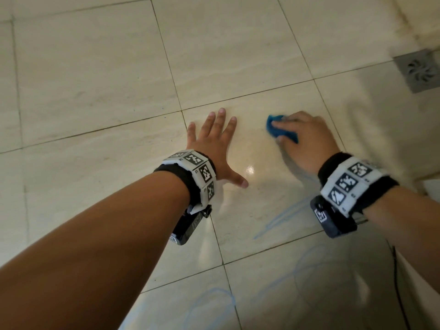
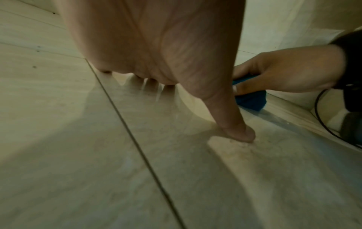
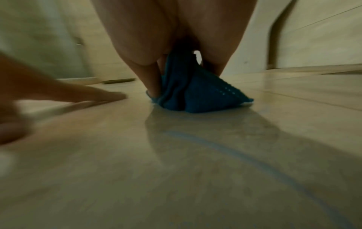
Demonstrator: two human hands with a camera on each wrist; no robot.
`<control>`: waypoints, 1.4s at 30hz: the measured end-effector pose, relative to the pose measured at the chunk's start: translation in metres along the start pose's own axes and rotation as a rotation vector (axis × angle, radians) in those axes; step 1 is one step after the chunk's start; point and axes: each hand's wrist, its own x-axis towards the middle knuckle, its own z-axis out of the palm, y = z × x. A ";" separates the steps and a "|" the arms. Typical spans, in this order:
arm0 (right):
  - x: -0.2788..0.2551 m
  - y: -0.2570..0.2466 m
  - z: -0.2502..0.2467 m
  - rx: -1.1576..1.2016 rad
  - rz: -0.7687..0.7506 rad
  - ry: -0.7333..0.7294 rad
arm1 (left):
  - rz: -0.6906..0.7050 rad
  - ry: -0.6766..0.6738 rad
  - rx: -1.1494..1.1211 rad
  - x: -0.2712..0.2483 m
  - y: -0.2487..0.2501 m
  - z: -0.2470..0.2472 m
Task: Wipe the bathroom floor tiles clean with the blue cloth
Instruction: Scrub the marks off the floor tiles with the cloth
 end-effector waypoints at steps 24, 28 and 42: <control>0.001 0.033 -0.008 -0.041 -0.152 -0.015 | -0.009 -0.038 0.019 0.000 0.001 -0.002; 0.019 0.063 -0.027 -0.009 0.205 0.145 | -0.013 -0.053 0.021 -0.001 0.002 -0.004; -0.003 0.028 0.000 -0.023 0.091 0.080 | -0.018 -0.052 0.038 -0.003 0.002 -0.006</control>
